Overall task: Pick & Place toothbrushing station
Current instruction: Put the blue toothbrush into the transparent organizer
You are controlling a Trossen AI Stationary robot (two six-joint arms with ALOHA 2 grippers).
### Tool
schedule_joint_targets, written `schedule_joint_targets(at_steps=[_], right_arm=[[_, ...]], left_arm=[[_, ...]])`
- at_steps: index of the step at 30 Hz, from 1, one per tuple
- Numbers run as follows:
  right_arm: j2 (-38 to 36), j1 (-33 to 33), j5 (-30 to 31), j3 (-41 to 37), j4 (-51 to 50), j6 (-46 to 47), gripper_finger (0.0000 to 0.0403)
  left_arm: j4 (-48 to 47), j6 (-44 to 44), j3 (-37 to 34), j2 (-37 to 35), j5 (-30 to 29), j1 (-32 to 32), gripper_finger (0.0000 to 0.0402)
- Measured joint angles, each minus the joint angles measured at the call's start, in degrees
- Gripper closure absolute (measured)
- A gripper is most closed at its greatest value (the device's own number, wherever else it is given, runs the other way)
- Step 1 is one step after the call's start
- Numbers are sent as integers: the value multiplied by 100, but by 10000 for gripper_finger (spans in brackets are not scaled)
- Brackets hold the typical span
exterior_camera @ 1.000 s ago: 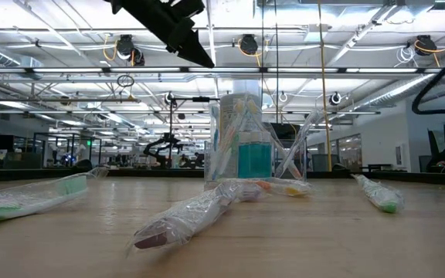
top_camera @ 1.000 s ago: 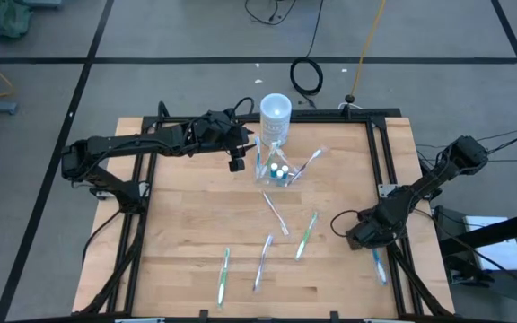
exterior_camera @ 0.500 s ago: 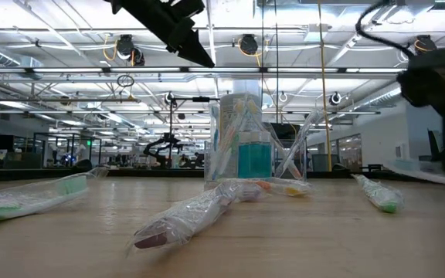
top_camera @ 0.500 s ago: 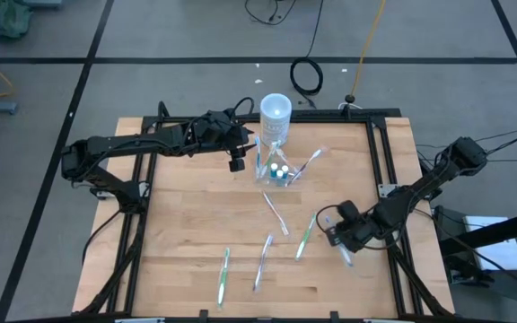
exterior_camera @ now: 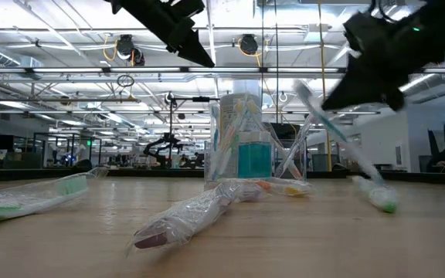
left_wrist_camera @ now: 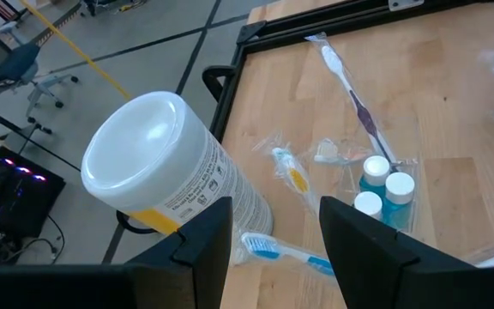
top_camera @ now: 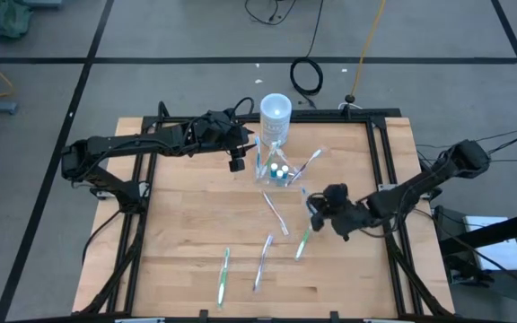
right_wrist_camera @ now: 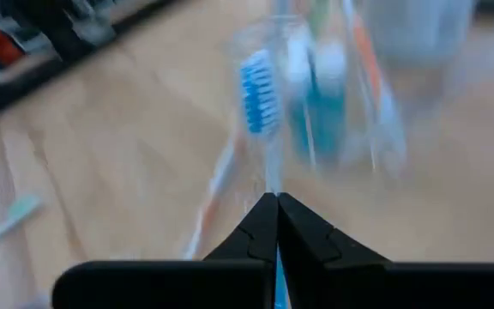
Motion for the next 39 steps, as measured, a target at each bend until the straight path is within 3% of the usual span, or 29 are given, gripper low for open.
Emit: schedule_joint_targets(at_steps=[4,9,14,18,21,31,36,39], right_arm=[[-2,-479,452,2,1501,-1996,402],[-5,-1087,411,7,3562,-4262,402],[-9,-1654,414,7,4368,-5683,402],[59,-2021,387,8,4025,-5447,403],[123,-2130,9,-17,3544,-4824,403],[214,-2257,-41,-486,3469,-3684,403],[216,-2397,-84,-522,3906,-3863,403],[209,-2449,-534,-522,4683,-4468,403]], left_arm=[[-1,-2,0,0,0,0,217],[-2,-26,0,0,0,0,218],[-2,-28,0,0,0,2,218],[-2,-35,0,0,0,0,218],[-7,-62,0,0,0,2,218],[-9,-310,0,-2,0,0,218],[-7,-334,0,0,0,2,218],[-7,-342,0,-1,0,2,218]])
